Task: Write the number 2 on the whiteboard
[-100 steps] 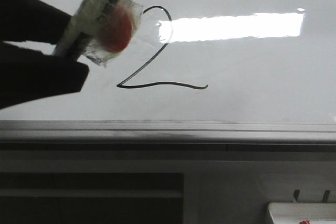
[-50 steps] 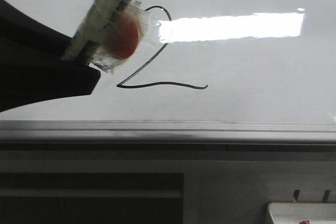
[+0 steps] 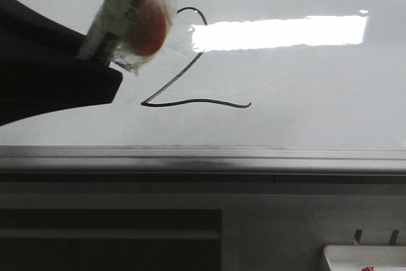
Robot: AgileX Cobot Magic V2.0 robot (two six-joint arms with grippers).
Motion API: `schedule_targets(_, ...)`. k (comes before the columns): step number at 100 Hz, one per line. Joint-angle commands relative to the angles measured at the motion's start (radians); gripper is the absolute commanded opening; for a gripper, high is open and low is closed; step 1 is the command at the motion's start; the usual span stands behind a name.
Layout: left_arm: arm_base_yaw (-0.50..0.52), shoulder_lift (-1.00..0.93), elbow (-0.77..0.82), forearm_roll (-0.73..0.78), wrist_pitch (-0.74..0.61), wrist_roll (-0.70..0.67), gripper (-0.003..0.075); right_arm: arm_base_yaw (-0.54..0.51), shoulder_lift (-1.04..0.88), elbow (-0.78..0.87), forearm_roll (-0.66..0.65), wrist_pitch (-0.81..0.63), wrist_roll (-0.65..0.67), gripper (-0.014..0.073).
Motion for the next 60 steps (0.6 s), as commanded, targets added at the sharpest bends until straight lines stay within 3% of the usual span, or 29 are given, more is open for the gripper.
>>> schedule_targets(1, -0.009, -0.007, -0.033, -0.068, -0.077, -0.009, -0.0020, -0.001, -0.032, -0.046, -0.062, -0.134, -0.007, 0.0531)
schedule_targets(8, -0.009, -0.007, -0.033, -0.152, -0.077, -0.009, -0.0020, -0.001, -0.053, -0.049, -0.087, -0.186, -0.007, 0.0507)
schedule_targets(19, -0.009, -0.007, -0.033, -0.437, -0.075, -0.009, -0.0020, -0.003, -0.096, -0.050, -0.134, -0.253, -0.007, 0.0480)
schedule_targets(44, 0.039, 0.055, -0.033, -0.947, -0.056, -0.009, -0.0021, -0.022, -0.155, -0.050, -0.145, -0.233, 0.020, 0.0481)
schedule_targets(60, 0.095, 0.116, -0.039, -1.022, -0.056, -0.009, -0.0021, -0.022, -0.155, -0.050, -0.145, -0.195, 0.020, 0.0480)
